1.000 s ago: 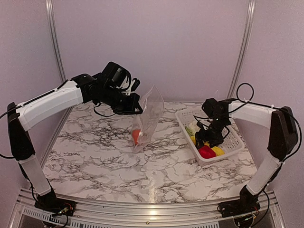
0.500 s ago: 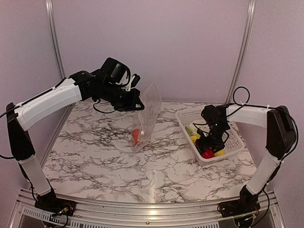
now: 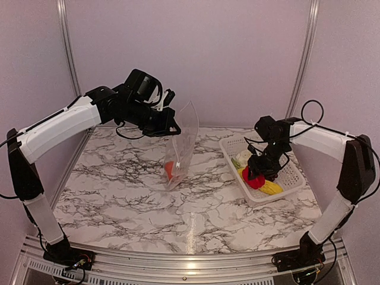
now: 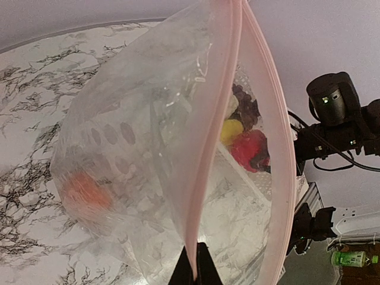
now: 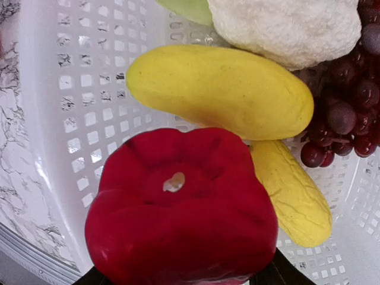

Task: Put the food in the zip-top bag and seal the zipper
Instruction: Pick up the fake vegetable from the bin, then place the fake vegetable in the zipper food storage bag.

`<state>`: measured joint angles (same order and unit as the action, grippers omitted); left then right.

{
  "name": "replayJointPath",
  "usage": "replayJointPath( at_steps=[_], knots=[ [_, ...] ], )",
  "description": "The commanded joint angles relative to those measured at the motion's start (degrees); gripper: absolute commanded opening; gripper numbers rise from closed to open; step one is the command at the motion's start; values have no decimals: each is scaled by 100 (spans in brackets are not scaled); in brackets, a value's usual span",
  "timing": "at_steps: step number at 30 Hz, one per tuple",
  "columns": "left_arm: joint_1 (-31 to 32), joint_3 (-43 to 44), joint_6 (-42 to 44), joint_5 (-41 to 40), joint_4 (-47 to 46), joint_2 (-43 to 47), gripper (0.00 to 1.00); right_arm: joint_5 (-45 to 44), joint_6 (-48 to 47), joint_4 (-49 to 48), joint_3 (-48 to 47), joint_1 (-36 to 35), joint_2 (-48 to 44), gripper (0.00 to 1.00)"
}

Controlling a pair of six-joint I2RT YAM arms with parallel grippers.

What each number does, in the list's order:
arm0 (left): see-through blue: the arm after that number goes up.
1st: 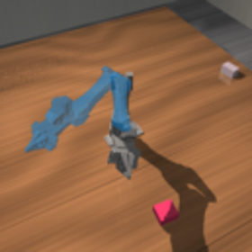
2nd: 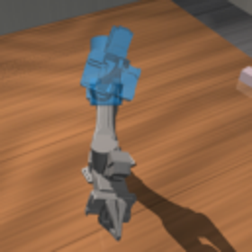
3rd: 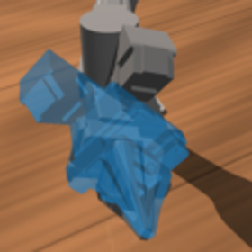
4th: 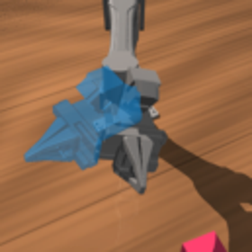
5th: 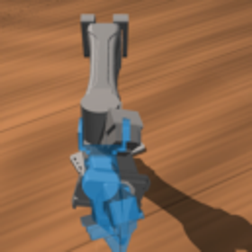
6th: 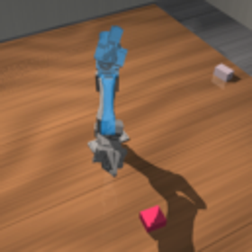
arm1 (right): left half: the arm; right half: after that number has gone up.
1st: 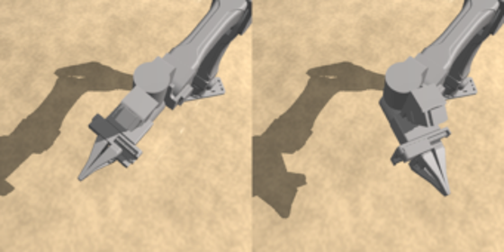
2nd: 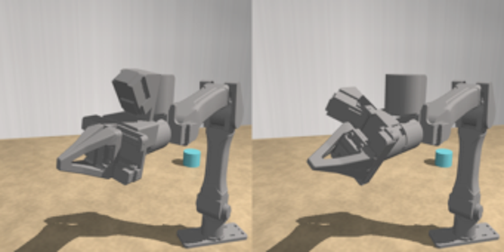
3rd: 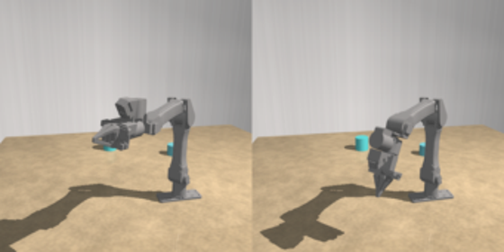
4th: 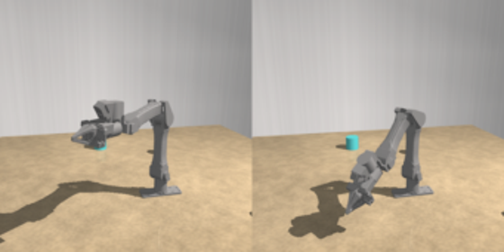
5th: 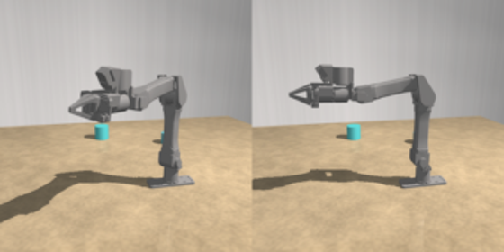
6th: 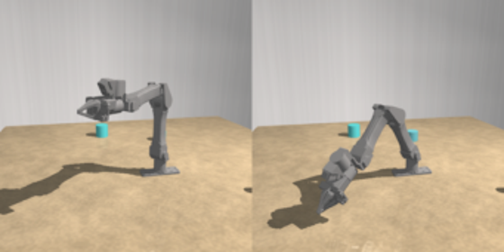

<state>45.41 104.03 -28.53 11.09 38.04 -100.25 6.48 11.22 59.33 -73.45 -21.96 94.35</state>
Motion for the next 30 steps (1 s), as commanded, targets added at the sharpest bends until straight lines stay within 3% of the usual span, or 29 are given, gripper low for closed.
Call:
replayJointPath(
  at_steps=[1,13,30],
  knots=[
    [12,177,-36,-7,158,65,1,117,185,65,-729,31,-400,48],
    [11,558,-183,162,195,-405,0,1675,986,-1542,-2533,-519,-820,38],
    [7,957,-281,341,221,-649,0,2526,2281,-4253,-2196,-1463,-641,33]
  ],
)
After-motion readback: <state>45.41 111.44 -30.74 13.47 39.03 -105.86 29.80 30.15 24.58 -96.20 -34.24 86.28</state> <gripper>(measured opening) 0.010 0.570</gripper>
